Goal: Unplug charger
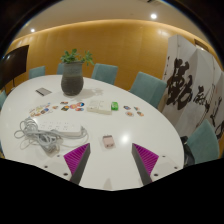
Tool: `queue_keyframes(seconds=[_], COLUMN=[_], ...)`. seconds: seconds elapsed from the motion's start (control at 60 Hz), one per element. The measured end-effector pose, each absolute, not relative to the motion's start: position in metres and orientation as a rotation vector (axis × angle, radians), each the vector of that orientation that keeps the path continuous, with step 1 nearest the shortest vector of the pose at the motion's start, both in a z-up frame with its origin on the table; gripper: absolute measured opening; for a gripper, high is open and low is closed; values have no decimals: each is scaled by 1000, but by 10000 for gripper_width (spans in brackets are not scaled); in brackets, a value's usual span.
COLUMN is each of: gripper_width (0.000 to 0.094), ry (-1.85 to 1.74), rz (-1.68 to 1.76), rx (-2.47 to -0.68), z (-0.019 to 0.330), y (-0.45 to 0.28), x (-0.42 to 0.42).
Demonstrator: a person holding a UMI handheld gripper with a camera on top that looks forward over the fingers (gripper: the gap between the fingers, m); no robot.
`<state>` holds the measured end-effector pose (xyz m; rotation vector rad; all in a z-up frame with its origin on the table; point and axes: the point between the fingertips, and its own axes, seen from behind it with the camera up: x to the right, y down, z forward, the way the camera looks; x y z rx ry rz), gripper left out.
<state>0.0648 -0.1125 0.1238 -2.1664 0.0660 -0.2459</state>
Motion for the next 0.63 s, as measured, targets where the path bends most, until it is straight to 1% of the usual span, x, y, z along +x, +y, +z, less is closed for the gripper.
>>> queue_keyframes(seconds=[0.1,0.25,0.383,0.533,0.633], gripper_width=[868,868,868,866,865], ry=[60,82,85,85,69], rz=[-278,-287,-293,-297,-313], rx=[-2154,-2149,-2123,-2124,-2115], z=[149,175,193,199,204], y=[-164,-223,-248,-266,-265], x=[51,34,22,16,14])
